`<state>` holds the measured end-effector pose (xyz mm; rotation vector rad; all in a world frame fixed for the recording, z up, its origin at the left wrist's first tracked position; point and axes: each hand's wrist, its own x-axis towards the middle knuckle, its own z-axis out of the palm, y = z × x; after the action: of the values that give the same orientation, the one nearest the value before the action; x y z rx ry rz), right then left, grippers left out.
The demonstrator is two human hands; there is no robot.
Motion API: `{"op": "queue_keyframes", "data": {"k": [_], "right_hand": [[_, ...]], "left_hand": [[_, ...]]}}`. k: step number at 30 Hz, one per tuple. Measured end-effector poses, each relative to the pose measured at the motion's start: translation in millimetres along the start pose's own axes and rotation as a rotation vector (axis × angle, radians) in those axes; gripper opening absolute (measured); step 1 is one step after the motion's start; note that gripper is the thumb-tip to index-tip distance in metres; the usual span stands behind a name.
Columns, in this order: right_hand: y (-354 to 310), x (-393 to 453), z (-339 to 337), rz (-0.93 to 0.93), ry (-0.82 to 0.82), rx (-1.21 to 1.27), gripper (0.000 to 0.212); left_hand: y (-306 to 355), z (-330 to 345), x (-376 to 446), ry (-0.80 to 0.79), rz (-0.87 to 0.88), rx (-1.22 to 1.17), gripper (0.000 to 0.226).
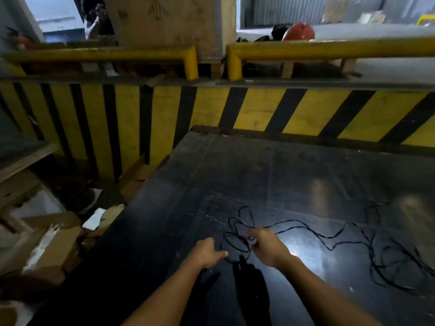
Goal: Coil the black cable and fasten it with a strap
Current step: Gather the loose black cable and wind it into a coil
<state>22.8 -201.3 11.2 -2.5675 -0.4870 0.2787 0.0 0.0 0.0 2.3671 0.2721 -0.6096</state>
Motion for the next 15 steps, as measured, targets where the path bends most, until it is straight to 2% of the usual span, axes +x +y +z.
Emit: {"op": "queue_keyframes", "data": {"k": [4, 9, 12, 15], "right_hand": [[-7.2, 7.7, 25.2, 0.067, 0.183, 0.021, 0.029], [0.5, 19.5, 28.6, 0.056, 0.083, 0.02, 0.036], [-4.8, 17.0, 22.9, 0.02, 0.066, 0.067, 0.031], [-22.7, 12.8, -1.6, 0.029, 0.116, 0.275, 0.022]], "left_hand": [[12.1, 25.2, 5.9, 0.111, -0.098, -0.197, 0.058], [22.6, 47.7, 8.0, 0.247, -0.207, -0.328, 0.042], [23.4, 48.0, 5.2, 0.222, -0.243, -0.469, 0.029], [22.3, 41.0, 0.7, 0.19, -0.239, -0.517, 0.021]]}}
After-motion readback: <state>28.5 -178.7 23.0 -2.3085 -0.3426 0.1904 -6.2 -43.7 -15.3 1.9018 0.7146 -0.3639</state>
